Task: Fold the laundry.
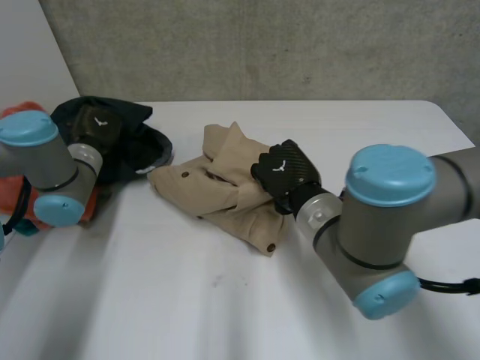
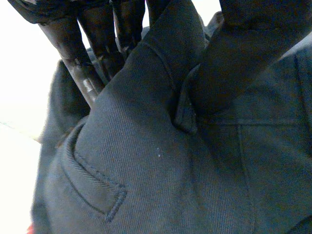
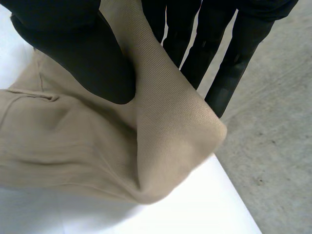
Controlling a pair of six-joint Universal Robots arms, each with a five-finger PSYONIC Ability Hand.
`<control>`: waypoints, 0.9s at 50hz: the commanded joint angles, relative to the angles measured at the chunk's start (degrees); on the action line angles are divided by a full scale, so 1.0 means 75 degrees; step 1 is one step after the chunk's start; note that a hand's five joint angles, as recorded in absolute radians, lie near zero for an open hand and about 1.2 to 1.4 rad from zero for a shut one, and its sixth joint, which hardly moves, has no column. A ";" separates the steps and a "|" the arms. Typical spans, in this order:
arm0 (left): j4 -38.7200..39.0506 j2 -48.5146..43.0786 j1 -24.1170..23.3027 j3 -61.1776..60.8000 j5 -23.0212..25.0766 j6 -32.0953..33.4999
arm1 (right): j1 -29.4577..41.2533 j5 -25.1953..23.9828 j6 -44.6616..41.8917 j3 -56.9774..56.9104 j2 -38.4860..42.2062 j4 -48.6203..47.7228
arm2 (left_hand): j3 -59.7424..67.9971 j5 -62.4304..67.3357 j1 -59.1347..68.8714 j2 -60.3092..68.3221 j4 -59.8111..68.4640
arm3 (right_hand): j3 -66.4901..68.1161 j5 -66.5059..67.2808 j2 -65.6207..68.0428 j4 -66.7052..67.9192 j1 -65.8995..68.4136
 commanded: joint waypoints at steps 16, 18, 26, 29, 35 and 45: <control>0.2470 0.2604 -0.0862 -0.2936 -0.1434 0.0428 | -0.1119 -0.0264 0.0066 0.1240 -0.2367 0.1904 | -0.7182 -0.6768 -0.6598 -0.7222 -0.7264 | 0.1633 0.1880 0.1762 0.1586 0.2483; 0.2470 0.3061 -0.1202 -0.3569 -0.1422 0.0358 | -0.1119 -0.0252 0.0077 0.1182 -0.2507 0.1904 | -0.7582 -0.7167 -0.6997 -0.7622 -0.7663 | 0.1633 0.1880 0.1762 0.1586 0.2483; 0.2318 0.4433 -0.2737 -0.5375 -0.1422 -0.0063 | -0.1154 -0.0205 0.0265 0.1193 -0.3034 0.1986 | -0.7515 -0.7100 -0.6930 -0.7554 -0.7596 | 0.1633 0.1880 0.1762 0.1586 0.2483; 0.1782 0.4551 -0.3264 -0.5586 -0.1411 -0.0682 | -0.1165 -0.0205 0.0311 0.1275 -0.3175 0.1998 | -0.7515 -0.7100 -0.6930 -0.7555 -0.7596 | 0.1633 0.1880 0.1762 0.1586 0.2483; 0.0397 0.4469 -0.3746 -0.5458 -0.0932 -0.2137 | -0.1166 -0.0228 0.0323 0.1486 -0.3363 0.2103 | -0.7515 -0.7100 -0.6930 -0.7555 -0.7596 | 0.1633 0.1880 0.1762 0.1586 0.2483; 0.0056 0.2597 -0.3676 -0.4183 -0.0028 -0.3029 | -0.1142 -0.0778 0.0825 0.1767 -0.3445 0.2384 | -0.6088 -0.5674 -0.5504 -0.6128 -0.6170 | -0.2350 -0.2103 -0.2221 -0.2397 -0.1499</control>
